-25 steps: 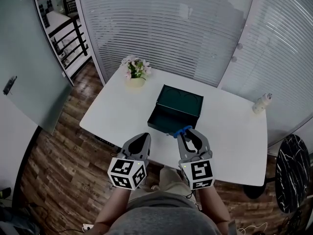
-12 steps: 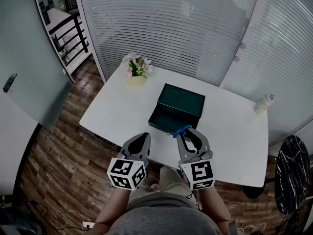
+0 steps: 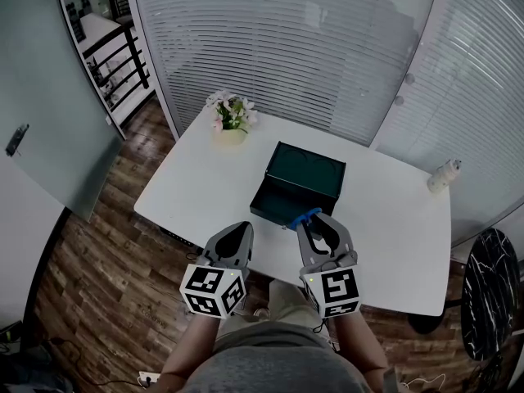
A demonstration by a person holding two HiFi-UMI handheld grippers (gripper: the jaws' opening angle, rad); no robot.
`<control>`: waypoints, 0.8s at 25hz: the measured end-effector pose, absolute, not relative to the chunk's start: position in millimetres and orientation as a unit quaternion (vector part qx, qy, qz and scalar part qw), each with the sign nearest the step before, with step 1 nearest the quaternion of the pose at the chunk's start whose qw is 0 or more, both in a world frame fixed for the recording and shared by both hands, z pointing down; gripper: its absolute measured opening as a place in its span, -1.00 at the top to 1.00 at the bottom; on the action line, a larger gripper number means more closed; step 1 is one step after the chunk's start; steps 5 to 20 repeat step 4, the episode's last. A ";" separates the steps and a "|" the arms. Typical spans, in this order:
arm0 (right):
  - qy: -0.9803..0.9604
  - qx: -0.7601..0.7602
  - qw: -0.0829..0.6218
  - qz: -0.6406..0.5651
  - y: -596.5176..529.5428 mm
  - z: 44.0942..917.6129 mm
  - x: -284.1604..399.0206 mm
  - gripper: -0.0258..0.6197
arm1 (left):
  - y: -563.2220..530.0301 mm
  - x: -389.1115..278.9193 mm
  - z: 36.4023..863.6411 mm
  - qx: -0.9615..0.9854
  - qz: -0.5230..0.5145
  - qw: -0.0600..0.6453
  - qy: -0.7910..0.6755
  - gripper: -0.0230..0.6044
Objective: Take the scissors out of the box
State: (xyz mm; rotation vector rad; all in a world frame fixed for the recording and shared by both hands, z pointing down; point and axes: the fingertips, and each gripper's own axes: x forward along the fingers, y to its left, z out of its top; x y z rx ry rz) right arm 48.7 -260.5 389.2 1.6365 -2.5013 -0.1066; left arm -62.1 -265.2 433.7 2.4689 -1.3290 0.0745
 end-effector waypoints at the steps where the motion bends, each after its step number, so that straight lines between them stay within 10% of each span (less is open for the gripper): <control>1: -0.834 0.546 0.075 -0.036 -261.6 389.4 49.1 0.66 | -266.4 -61.6 433.6 0.868 0.026 0.168 -0.467 0.91; 20: -0.833 0.547 0.075 -0.037 -264.9 389.2 50.2 0.66 | -269.8 -60.6 433.0 0.869 0.025 0.167 -0.466 0.91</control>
